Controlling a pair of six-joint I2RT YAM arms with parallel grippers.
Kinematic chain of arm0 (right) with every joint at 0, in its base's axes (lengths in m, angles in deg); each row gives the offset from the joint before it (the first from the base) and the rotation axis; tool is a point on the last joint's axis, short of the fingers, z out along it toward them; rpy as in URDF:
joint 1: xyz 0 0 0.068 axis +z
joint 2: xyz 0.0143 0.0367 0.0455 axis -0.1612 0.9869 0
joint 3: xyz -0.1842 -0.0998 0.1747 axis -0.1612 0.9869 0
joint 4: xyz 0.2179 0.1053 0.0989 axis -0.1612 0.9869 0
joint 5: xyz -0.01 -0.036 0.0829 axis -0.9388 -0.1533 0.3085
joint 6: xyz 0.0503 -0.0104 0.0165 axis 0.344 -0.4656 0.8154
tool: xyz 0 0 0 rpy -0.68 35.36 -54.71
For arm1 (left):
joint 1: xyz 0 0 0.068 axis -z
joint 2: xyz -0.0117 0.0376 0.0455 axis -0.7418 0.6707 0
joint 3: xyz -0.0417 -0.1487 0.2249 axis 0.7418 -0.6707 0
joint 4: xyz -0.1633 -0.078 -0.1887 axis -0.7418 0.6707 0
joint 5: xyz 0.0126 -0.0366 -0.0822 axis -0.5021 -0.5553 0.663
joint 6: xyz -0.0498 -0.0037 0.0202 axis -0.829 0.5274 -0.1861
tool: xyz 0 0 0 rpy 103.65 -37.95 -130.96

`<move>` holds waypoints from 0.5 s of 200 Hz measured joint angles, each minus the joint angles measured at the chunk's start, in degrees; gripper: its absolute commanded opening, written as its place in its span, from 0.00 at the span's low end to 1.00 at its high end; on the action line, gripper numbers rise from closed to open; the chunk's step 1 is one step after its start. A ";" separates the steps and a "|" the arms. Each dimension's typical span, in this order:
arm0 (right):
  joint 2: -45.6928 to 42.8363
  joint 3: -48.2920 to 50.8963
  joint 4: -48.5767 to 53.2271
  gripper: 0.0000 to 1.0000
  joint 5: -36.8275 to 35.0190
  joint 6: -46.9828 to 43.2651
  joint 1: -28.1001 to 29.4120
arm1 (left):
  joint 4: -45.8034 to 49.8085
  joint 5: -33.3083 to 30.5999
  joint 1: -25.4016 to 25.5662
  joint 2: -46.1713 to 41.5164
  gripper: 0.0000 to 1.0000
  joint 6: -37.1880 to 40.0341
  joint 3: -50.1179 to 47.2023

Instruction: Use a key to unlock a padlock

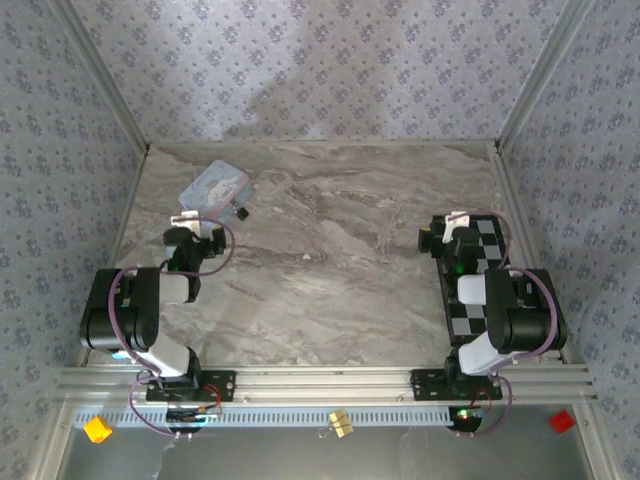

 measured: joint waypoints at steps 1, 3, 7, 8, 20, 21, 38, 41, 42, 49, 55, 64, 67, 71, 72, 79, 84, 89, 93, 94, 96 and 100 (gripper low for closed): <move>0.00 0.00 0.00 0.99 0.00 0.00 0.00 | 0.00 0.00 0.00 0.00 1.00 0.00 0.00; 0.00 0.00 0.00 0.99 0.00 0.00 0.00 | 0.02 -0.02 0.00 0.00 1.00 0.00 0.00; 0.00 0.00 0.00 0.99 0.00 0.00 0.00 | 0.00 -0.02 0.00 0.00 1.00 0.00 0.00; 0.00 0.00 0.00 0.99 0.00 0.00 0.00 | 0.02 -0.02 0.00 0.00 1.00 0.00 0.00; 0.00 0.00 0.00 0.99 0.00 0.00 0.00 | 0.02 -0.02 0.00 0.00 1.00 0.00 0.00; 0.00 0.00 0.00 0.99 0.00 0.00 0.00 | 0.02 -0.02 0.00 0.00 1.00 0.00 0.00; 0.00 0.00 0.00 0.99 0.00 0.00 0.00 | 0.00 -0.02 0.00 0.00 1.00 0.00 0.00; 0.00 0.00 0.00 0.99 0.00 0.00 0.00 | 0.00 -0.02 0.00 0.00 1.00 0.00 0.00; 0.00 0.00 0.00 0.99 0.00 0.00 0.00 | 0.02 -0.02 0.00 0.00 1.00 0.00 0.00; 0.00 0.00 0.00 0.99 0.00 0.00 0.00 | 0.02 0.00 0.00 0.00 1.00 0.00 0.00; 0.00 0.00 0.00 0.99 0.00 0.00 0.00 | 0.02 0.00 0.00 0.00 1.00 0.00 0.00; 0.00 0.00 0.00 0.99 0.00 0.00 0.00 | 0.00 -0.02 0.00 0.00 1.00 0.00 0.00; 0.00 0.00 0.00 0.99 0.00 0.00 0.00 | 0.02 0.00 0.00 0.00 1.00 0.00 0.00; 0.00 0.00 0.00 0.99 0.00 0.00 0.00 | 0.02 0.00 0.00 0.00 1.00 0.00 0.00; 0.00 0.00 0.00 0.99 0.00 0.00 0.00 | 0.00 0.00 0.00 0.00 1.00 0.00 0.00; 0.00 0.00 0.00 0.99 0.00 0.00 0.00 | 0.00 -0.02 0.00 0.00 1.00 0.00 0.00; 0.00 0.00 0.00 0.99 0.00 0.00 0.00 | 0.00 -0.02 0.00 0.00 1.00 0.02 0.00; 0.00 0.00 0.00 0.99 0.00 0.00 0.00 | 0.07 -0.04 0.00 -0.02 1.00 0.02 0.00; 0.00 0.00 0.00 0.99 0.00 0.00 0.00 | 0.37 -0.07 0.02 -0.13 1.00 0.02 0.04; 0.00 0.00 0.00 0.99 0.00 0.00 0.00 | 0.57 -0.07 0.02 -0.15 1.00 0.02 0.11; 0.00 0.00 0.00 0.99 0.00 0.00 0.00 | 0.83 -0.07 0.04 -0.22 1.00 0.04 0.15; 0.00 0.00 -0.02 0.99 0.02 -0.02 0.00 | 1.44 -0.07 0.07 -0.48 1.00 0.09 0.26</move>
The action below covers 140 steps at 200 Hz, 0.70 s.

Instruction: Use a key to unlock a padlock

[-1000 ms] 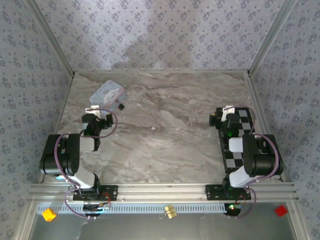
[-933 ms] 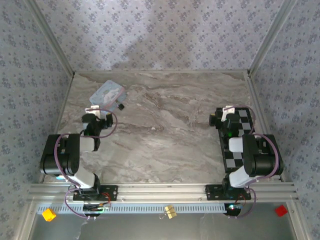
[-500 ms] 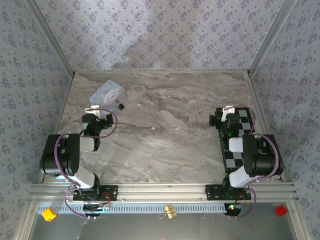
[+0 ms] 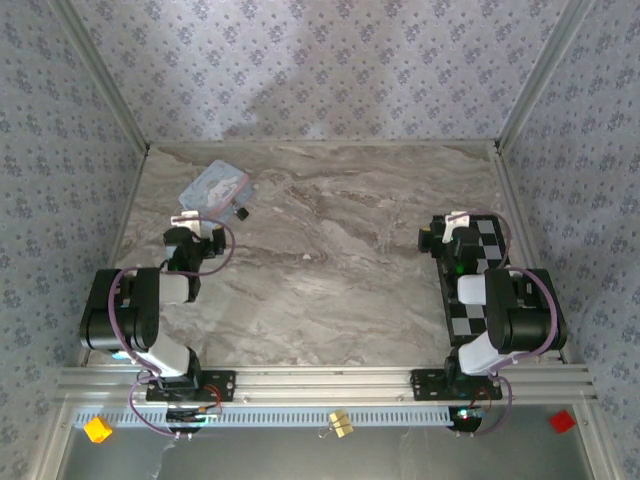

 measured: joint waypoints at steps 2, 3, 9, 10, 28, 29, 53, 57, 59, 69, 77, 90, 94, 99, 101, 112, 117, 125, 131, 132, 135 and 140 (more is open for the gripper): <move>0.00 0.00 0.02 0.99 0.02 0.00 0.00 | 0.57 -0.13 0.11 -0.24 1.00 0.09 0.11; 0.00 0.00 0.00 0.99 0.04 0.00 0.02 | 0.79 -0.20 0.17 -0.31 1.00 0.11 0.15; -0.07 0.02 0.04 0.99 0.17 -0.04 0.22 | 2.89 -0.83 0.46 -1.20 1.00 0.17 0.63; -0.09 0.02 0.04 0.99 0.20 -0.04 0.22 | 3.17 -0.92 0.50 -1.33 1.00 0.17 0.70; -1.88 0.07 1.09 0.99 0.11 -0.70 1.27 | 9.14 -2.58 2.08 -5.97 1.00 0.20 2.73; -2.01 0.07 1.22 0.99 0.11 -0.72 1.40 | 9.31 -2.64 2.16 -6.21 1.00 0.20 2.82; -9.09 -0.59 7.06 0.99 -0.31 -1.97 4.04 | 14.23 -4.61 4.94 -14.69 1.00 -0.31 3.48; -10.34 -0.96 8.31 0.99 -0.44 -2.10 4.59 | 15.50 -4.98 5.46 -16.39 1.00 -0.79 3.52; -11.08 -1.11 8.92 0.99 -0.46 -2.19 4.85 | 15.82 -5.11 5.60 -16.96 1.00 -0.83 3.52; -14.49 -2.25 12.22 0.99 -0.46 -2.19 6.01 | 19.58 -6.16 6.34 -20.70 1.00 -2.93 3.98; -17.29 -3.26 14.99 0.99 -0.24 -2.03 6.86 | 23.34 -7.32 6.45 -23.54 1.00 -5.18 4.81; -22.56 -5.16 20.33 0.99 0.48 -0.59 8.04 | 29.64 -8.76 6.45 -27.23 1.00 -8.90 6.82; -24.15 -5.92 22.12 0.99 0.76 0.13 8.33 | 31.78 -9.20 6.45 -28.37 1.00 -10.32 7.63; -25.70 -6.93 24.22 0.99 1.09 1.05 8.59 | 34.42 -9.75 6.45 -29.64 1.00 -12.07 8.72; -26.64 -7.54 25.44 0.99 1.29 1.70 8.70 | 35.32 -9.94 6.45 -30.05 1.00 -12.76 9.09; -30.14 -10.84 31.17 0.99 1.81 4.83 9.03 | 42.07 -11.32 6.45 -32.63 1.00 -17.46 12.04; -31.45 -12.39 33.62 0.99 1.99 6.49 9.07 | 44.85 -11.89 6.34 -33.70 1.00 -19.82 13.33; -33.31 -14.95 37.46 0.99 2.14 9.55 9.07 | 49.53 -12.31 6.14 -35.21 1.00 -23.39 15.26; -34.75 -16.79 40.24 0.99 2.14 12.24 8.98 | 52.92 -12.46 5.70 -36.41 1.00 -26.32 16.44; -34.88 -16.98 40.59 0.99 2.16 12.50 8.96 | 53.29 -12.48 5.64 -36.54 1.00 -26.62 16.57; -35.80 -17.79 42.07 0.99 2.08 14.23 8.85 | 54.73 -12.44 5.40 -37.11 1.00 -27.85 16.94; -36.87 -18.45 43.69 0.99 2.12 16.44 8.61 | 57.11 -12.15 4.87 -38.12 1.00 -29.90 17.38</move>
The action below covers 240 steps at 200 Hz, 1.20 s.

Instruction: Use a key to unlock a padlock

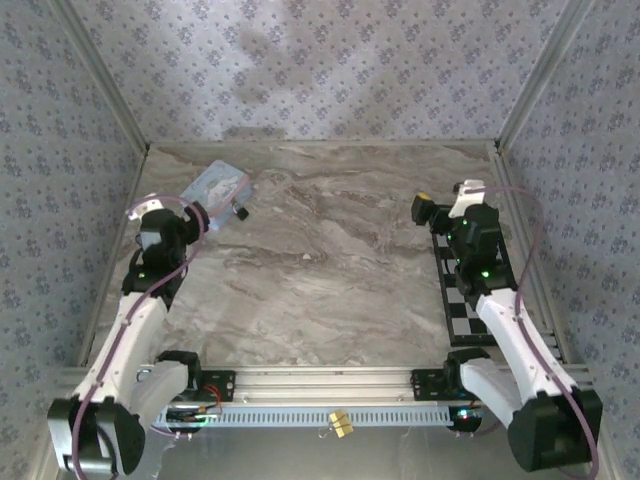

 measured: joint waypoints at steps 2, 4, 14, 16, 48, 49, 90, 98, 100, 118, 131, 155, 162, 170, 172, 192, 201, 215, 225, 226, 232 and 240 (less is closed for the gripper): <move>-0.57 -0.22 0.72 0.99 0.00 1.29 -0.15 | 0.57 0.13 -0.17 -0.31 1.00 -0.59 0.07; -0.92 -0.28 1.16 0.99 -0.02 2.01 -0.24 | 1.49 0.35 -0.39 -0.70 1.00 -1.29 0.07; -3.21 0.00 3.80 0.99 0.35 5.73 -1.36 | 5.07 1.99 -1.44 -2.51 1.00 -3.74 -0.15; -3.63 0.22 4.31 0.99 0.50 6.29 -1.68 | 5.51 2.34 -1.57 -2.80 1.00 -3.96 -0.28; -4.96 2.03 11.72 0.99 1.60 11.08 -4.04 | 7.78 13.44 -2.10 -7.10 1.00 -4.94 -6.25; -4.85 2.03 11.89 0.99 1.62 11.15 -3.98 | 7.80 13.97 -1.86 -7.19 1.00 -4.92 -6.58; 5.05 -1.36 21.00 0.97 -1.81 12.50 4.22 | 6.91 19.65 8.90 -5.86 1.00 -2.40 -10.71; 7.74 -2.97 22.01 0.96 -3.15 12.79 6.38 | 5.99 19.98 11.23 -5.35 1.00 -1.55 -11.39; 8.17 -3.32 22.12 0.96 -3.45 12.90 6.80 | 5.64 19.89 11.80 -5.20 1.00 -1.31 -11.56; 14.91 -7.76 23.61 0.94 -6.67 13.73 10.93 | 2.82 19.89 15.32 -3.91 1.00 0.68 -13.49; 20.20 -11.34 24.50 0.92 -8.39 14.73 12.74 | 0.92 19.89 16.50 -3.04 1.00 1.84 -14.82; 30.21 -18.47 26.88 0.87 -10.62 17.42 13.79 | -1.44 19.80 17.22 -2.25 1.00 3.15 -16.46; 32.96 -20.68 28.02 0.86 -11.21 18.45 13.77 | -1.86 19.65 17.22 -2.23 1.00 3.30 -16.65; 36.39 -23.08 28.96 0.84 -11.89 19.71 13.77 | -2.12 19.63 17.27 -2.25 1.00 3.52 -16.65; 37.05 -23.50 29.11 0.83 -11.96 19.89 13.77 | -2.21 19.61 17.27 -2.25 1.00 3.54 -16.65; 43.69 -28.30 31.45 0.78 -12.79 22.51 13.60 | -3.15 19.41 17.27 -2.36 1.00 3.69 -16.65; 46.18 -30.23 32.44 0.75 -12.94 23.30 13.55 | -3.34 19.43 17.27 -2.43 1.00 3.69 -16.65; 50.21 -33.81 34.03 0.72 -13.33 24.46 13.44 | -3.39 19.43 17.27 -2.69 1.00 3.69 -16.68; 52.81 -36.24 35.06 0.69 -13.81 25.14 13.44 | -3.41 19.43 17.27 -2.89 1.00 3.69 -16.68; 53.05 -36.41 35.15 0.69 -13.84 25.11 13.44 | -3.39 19.43 17.27 -2.93 1.00 3.67 -16.68; 54.40 -37.64 35.76 0.68 -14.10 25.31 13.44 | -3.39 19.45 17.27 -3.06 1.00 3.67 -16.68; 56.00 -39.04 36.65 0.66 -14.40 25.42 13.42 | -3.41 19.45 17.27 -3.15 1.00 3.67 -16.68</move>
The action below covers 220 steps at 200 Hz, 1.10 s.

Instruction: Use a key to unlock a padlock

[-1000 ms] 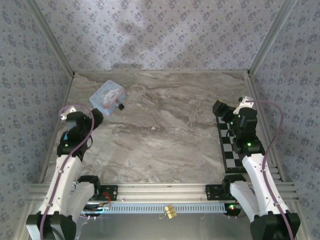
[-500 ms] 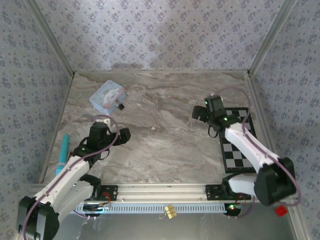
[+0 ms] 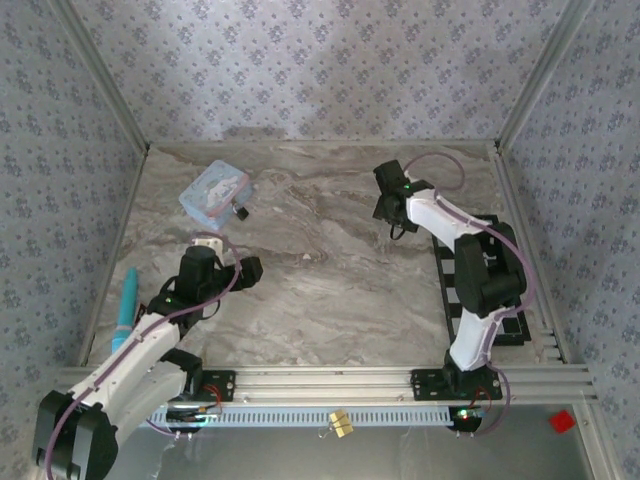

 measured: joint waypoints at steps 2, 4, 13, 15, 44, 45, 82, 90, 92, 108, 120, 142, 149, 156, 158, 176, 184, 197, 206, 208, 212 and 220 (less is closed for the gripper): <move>0.57 -0.44 0.35 0.66 -0.09 0.00 -0.04 | -0.02 0.00 0.00 -0.02 1.00 0.00 0.00; 0.87 -0.76 0.52 0.66 -0.15 0.09 -0.04 | -0.04 0.00 0.00 -0.04 1.00 0.00 0.00; 2.36 -1.92 1.33 0.64 -0.44 0.22 -0.11 | -0.13 0.02 0.00 -0.07 1.00 0.00 -0.02; 2.64 -2.12 1.53 0.63 -0.46 0.17 -0.17 | -0.15 0.02 0.00 -0.09 1.00 0.00 -0.02; 5.29 -3.58 3.30 0.59 -0.68 0.24 -1.25 | -0.42 0.20 0.22 -0.57 1.00 -0.02 -0.02; 5.35 -3.58 3.39 0.59 -0.68 0.24 -1.31 | -0.42 0.22 0.22 -0.61 1.00 -0.02 -0.02; 6.60 -3.96 4.07 0.58 0.13 0.26 -3.10 | -0.59 0.24 0.22 -0.92 1.00 -0.02 -0.02; 6.99 -3.96 3.98 0.57 0.63 0.28 -3.45 | -0.61 0.24 0.22 -1.01 1.00 -0.02 -0.02; 7.06 -3.96 3.96 0.57 0.70 0.31 -3.50 | -0.61 0.24 0.22 -1.05 1.00 -0.02 -0.02; 8.07 -3.96 3.96 0.54 1.49 0.39 -3.91 | -0.81 0.22 0.22 -1.09 1.00 -0.02 -0.02; 8.76 -3.98 3.93 0.52 1.97 0.44 -4.11 | -0.81 0.22 0.22 -1.09 1.00 -0.02 -0.02; 9.66 -4.07 3.91 0.47 2.47 0.42 -4.11 | -0.81 0.20 0.22 -1.09 1.00 -0.02 -0.02; 9.73 -4.11 3.91 0.46 2.60 0.42 -4.11 | -0.81 0.20 0.22 -1.09 1.00 -0.02 -0.02; 9.75 -4.20 3.89 0.45 2.86 0.42 -4.11 | -0.81 0.20 0.22 -1.09 1.00 -0.02 -0.02; 9.75 -4.24 3.85 0.44 2.89 0.44 -4.09 | -0.81 0.20 0.22 -1.09 1.00 -0.02 -0.02; 9.92 -4.72 3.76 0.41 3.13 0.42 -4.11 | -0.81 0.20 0.22 -1.09 1.00 -0.02 -0.02; 9.99 -4.92 3.72 0.40 3.10 0.44 -4.11 | -0.81 0.20 0.22 -1.09 1.00 -0.02 -0.02; 10.03 -4.96 3.67 0.38 3.08 0.44 -4.11 | -0.81 0.20 0.22 -1.09 1.00 -0.02 -0.02; 10.14 -5.01 3.65 0.36 3.08 0.42 -4.11 | -0.81 0.20 0.22 -1.09 1.00 -0.02 -0.02; 10.16 -5.01 3.65 0.36 3.08 0.39 -4.11 | -0.81 0.20 0.22 -1.09 1.00 -0.02 -0.02; 10.25 -5.03 3.65 0.35 3.08 0.42 -4.11 | -0.81 0.20 0.22 -1.09 1.00 -0.02 -0.02; 10.38 -5.03 3.56 0.34 3.08 0.42 -4.11 | -0.81 0.20 0.22 -1.09 1.00 -0.02 -0.02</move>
